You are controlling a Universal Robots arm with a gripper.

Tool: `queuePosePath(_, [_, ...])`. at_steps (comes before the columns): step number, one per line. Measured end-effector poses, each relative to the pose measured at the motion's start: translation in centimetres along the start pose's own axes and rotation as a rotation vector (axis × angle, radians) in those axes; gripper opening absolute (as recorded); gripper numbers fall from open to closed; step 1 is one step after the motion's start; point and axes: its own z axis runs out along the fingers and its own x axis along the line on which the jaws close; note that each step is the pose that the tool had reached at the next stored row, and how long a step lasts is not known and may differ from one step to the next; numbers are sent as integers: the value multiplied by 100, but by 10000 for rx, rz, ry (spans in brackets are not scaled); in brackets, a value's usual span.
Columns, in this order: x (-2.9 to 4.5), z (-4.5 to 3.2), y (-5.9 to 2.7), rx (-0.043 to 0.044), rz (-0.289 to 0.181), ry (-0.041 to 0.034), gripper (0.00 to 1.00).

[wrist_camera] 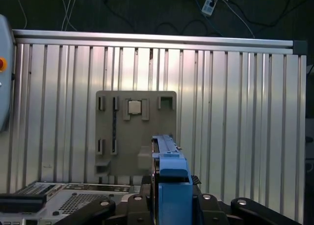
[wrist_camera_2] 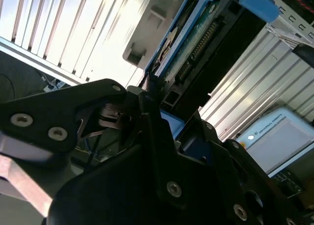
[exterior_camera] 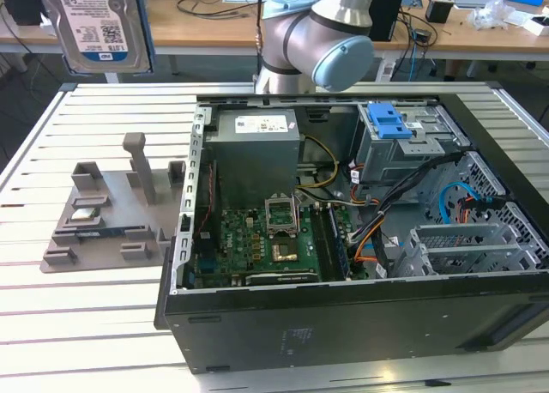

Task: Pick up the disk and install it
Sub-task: 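Pick up the disk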

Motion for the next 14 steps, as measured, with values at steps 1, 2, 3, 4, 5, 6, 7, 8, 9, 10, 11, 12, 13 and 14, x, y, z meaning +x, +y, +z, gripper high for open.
queuePosePath(1, [2,-2,-44,-4,-1,0,37])
queuePosePath(2, [4,-5,-115,-10,0,0,37])
queuePosePath(3, [6,-7,-162,-14,1,0,37])
queuePosePath(4, [7,-10,-209,-20,1,0,37])
queuePosePath(5, [10,-11,-273,-22,-1,0,37])
queuePosePath(6, [12,-14,-317,-27,0,0,37])
queuePosePath(7, [13,-16,-374,-30,1,-1,37])
queuePosePath(8, [16,-19,-441,-35,0,-1,37])
queuePosePath(9, [18,-21,-495,-38,-1,0,37])
queuePosePath(10, [19,-23,-530,-40,1,-1,37])
queuePosePath(11, [21,-24,-569,-41,1,-2,37])
queuePosePath(12, [24,-27,-641,-46,0,-2,37])
queuePosePath(13, [26,-30,-702,-52,-1,-1,37])
queuePosePath(14, [28,-33,-754,-55,0,-1,37])
